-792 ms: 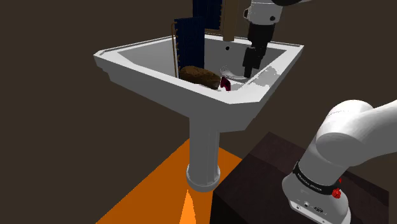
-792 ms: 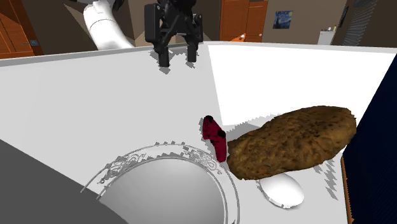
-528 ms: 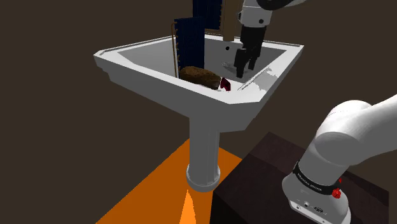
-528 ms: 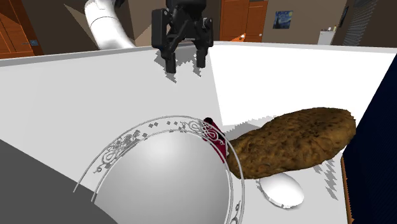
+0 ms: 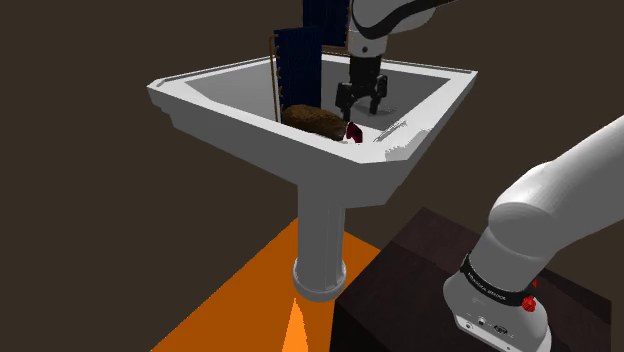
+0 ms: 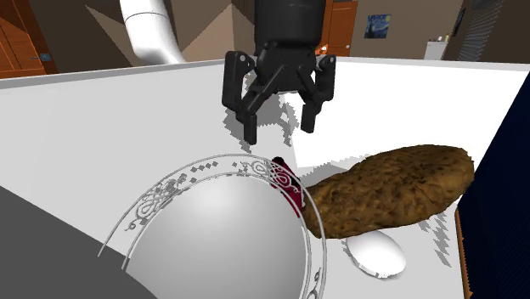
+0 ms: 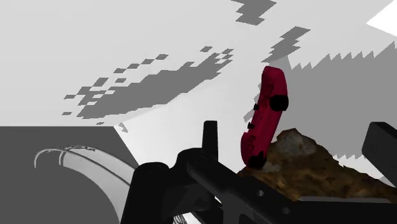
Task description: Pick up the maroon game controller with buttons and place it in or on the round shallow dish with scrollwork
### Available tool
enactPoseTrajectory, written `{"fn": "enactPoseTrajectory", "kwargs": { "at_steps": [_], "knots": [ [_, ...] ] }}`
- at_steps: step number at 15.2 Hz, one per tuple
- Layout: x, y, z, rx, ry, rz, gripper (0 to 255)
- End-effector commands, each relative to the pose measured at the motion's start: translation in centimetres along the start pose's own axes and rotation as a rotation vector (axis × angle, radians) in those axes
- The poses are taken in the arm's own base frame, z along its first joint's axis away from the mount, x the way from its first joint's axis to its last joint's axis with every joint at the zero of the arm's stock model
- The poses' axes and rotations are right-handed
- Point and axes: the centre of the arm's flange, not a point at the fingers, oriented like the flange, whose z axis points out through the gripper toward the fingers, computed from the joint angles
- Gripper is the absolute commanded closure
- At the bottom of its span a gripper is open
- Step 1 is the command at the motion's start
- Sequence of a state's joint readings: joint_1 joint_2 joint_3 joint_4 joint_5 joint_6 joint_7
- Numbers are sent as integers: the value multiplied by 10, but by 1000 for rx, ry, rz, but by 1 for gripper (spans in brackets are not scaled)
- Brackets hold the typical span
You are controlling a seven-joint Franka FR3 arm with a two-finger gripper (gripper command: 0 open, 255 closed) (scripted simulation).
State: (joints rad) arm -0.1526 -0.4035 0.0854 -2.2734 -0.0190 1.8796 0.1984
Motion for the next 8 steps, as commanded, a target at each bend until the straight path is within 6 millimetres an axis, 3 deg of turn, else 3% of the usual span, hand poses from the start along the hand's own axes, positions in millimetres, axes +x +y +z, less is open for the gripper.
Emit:
{"fn": "enactPoseTrajectory", "kwargs": {
  "at_steps": [1, 8],
  "knots": [
    [26, 4, 12, -2, -5, 93, 0],
    [30, 5, 46, -3, -6, 110, 0]
  ]
}}
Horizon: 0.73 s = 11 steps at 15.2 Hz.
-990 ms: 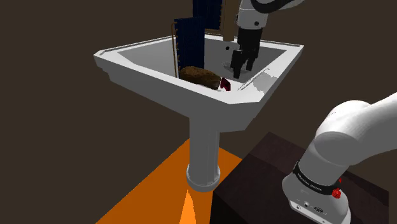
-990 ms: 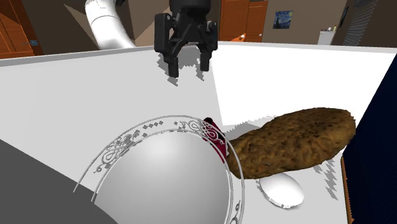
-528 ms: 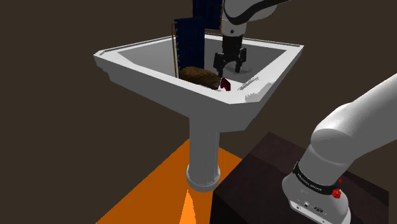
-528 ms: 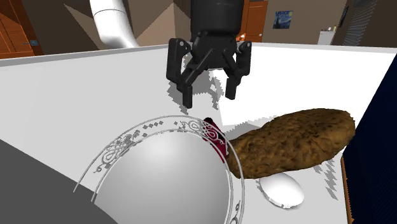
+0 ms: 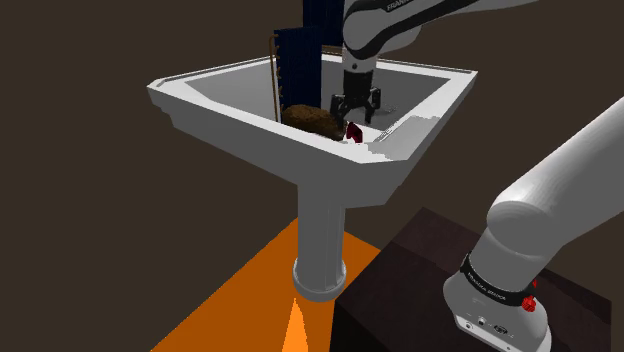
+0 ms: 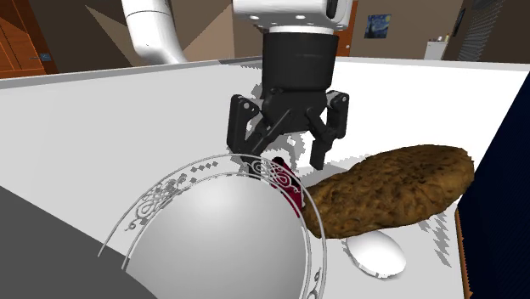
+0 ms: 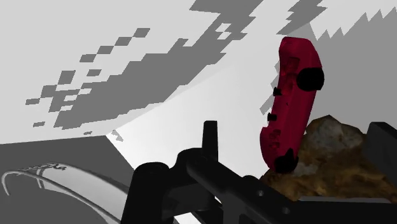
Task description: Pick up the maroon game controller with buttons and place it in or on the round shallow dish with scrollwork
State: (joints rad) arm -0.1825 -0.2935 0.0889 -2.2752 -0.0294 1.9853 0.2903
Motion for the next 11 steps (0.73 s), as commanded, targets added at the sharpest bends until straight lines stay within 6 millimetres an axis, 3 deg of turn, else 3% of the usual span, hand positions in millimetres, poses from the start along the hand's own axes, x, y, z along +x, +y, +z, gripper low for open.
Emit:
{"fn": "enactPoseTrajectory", "kwargs": {
  "at_steps": [1, 9, 10, 11],
  "knots": [
    [0, -1, 13, 0, 0, 1, 0],
    [0, -1, 13, 0, 0, 1, 0],
    [0, -1, 13, 0, 0, 1, 255],
    [0, -1, 13, 0, 0, 1, 255]
  ]
}}
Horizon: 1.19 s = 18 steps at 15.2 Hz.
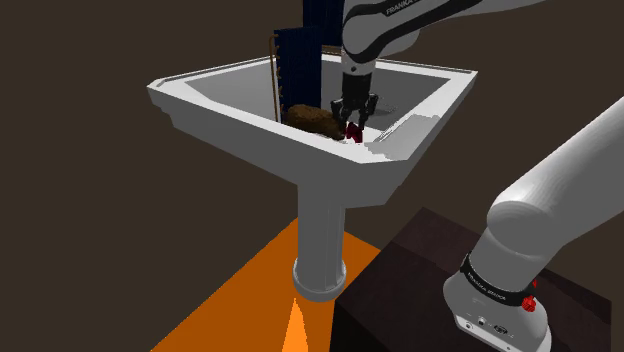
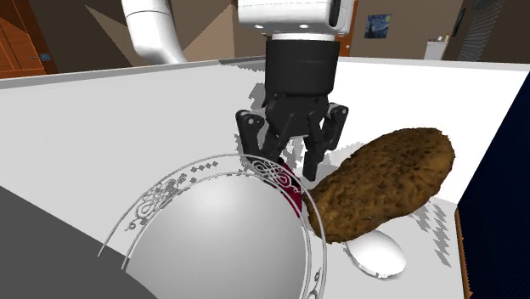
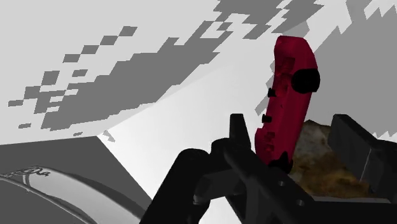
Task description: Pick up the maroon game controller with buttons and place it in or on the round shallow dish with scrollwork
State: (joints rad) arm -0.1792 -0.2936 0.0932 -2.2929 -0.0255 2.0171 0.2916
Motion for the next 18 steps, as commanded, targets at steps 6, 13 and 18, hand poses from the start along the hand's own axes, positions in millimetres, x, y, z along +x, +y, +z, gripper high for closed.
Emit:
{"fn": "enactPoseTrajectory", "kwargs": {
  "at_steps": [6, 13, 18],
  "knots": [
    [2, 2, 9, -6, -13, 6, 255],
    [2, 5, -19, -6, -13, 6, 255],
    [3, 6, -45, -6, -13, 6, 255]
  ]
}}
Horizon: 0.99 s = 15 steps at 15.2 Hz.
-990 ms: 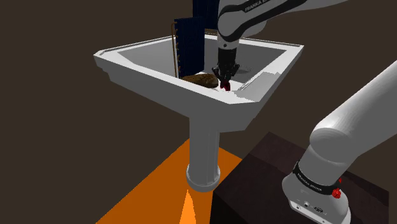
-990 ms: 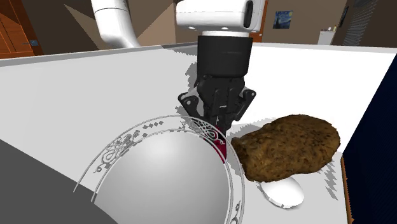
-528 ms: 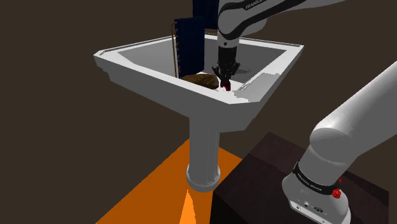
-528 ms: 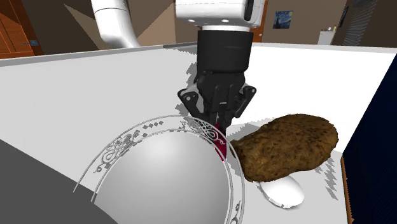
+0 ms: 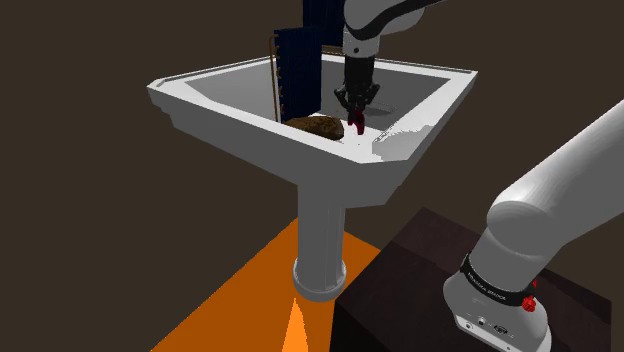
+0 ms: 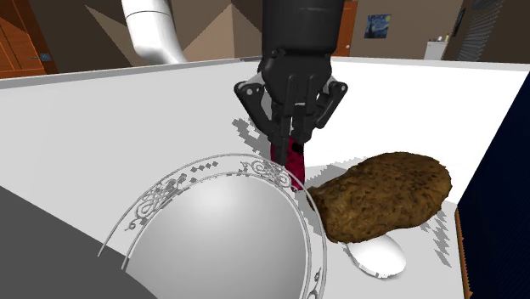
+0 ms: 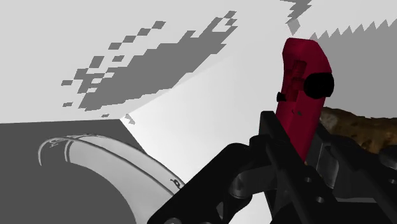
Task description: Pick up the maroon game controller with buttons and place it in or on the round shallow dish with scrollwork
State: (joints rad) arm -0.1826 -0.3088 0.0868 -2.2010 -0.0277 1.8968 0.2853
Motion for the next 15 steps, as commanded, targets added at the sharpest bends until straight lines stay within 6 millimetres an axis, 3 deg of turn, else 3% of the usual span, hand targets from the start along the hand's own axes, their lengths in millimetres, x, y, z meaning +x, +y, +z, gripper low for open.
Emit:
{"fn": "enactPoseTrajectory", "kwargs": {
  "at_steps": [1, 13, 15],
  "knots": [
    [0, 0, -10, 0, -1, 0, 255],
    [1, 4, -72, 0, -1, 0, 255],
    [17, 25, -73, 0, -1, 0, 255]
  ]
}}
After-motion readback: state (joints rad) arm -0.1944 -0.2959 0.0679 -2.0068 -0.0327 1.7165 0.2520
